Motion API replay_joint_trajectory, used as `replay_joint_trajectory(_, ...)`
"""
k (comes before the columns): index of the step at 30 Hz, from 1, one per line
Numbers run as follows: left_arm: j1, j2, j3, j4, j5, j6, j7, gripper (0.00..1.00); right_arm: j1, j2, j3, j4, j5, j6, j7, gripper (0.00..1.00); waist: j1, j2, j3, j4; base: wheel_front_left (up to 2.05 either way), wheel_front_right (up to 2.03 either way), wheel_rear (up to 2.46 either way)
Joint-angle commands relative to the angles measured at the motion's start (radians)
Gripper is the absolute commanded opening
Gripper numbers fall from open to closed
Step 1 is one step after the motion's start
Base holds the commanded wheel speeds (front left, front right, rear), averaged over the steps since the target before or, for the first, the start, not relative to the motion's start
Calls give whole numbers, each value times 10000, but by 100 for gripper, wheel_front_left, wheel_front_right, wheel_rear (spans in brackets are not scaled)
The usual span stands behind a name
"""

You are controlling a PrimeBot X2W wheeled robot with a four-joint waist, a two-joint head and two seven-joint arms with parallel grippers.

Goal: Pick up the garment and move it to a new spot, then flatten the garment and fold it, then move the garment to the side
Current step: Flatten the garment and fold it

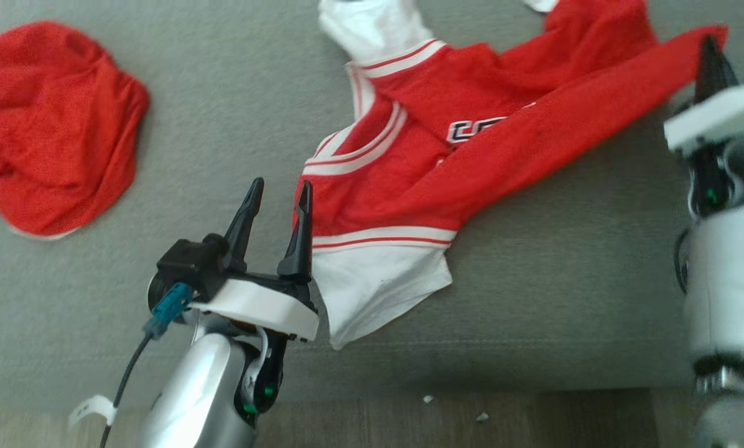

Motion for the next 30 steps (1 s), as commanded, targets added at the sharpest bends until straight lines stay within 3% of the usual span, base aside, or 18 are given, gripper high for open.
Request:
replay_joint_trajectory(1, -79, 72, 400, -262, 99, -48, -51, 100, 286, 163, 306, -812, 283, 63, 117, 0, 0, 0, -330, -390, 0, 0, 0)
replay_joint_trajectory(9, 208, 72, 480, -168, 36, -106, -51, 100, 3523, 419, 331, -4270, 837, 63, 1252, 0, 0, 0, -740, -813, 0, 0, 0)
replay_joint_trajectory(15, 381, 72, 501, -41, 8, -226, -51, 100, 5279, 697, 89, -5937, 883, 63, 1679, 0, 0, 0, -932, -835, 0, 0, 0)
replay_joint_trajectory(20, 550, 72, 545, 28, 20, -329, -51, 100, 6263, 762, 17, -6480, 1215, 63, 1678, 0, 0, 0, -1036, -765, 0, 0, 0)
replay_joint_trajectory(30, 1220, 72, 505, 428, -36, -714, -51, 100, 7018, 768, 591, -6003, 1462, 63, 1047, 0, 0, 0, -1478, -692, 0, 0, 0)
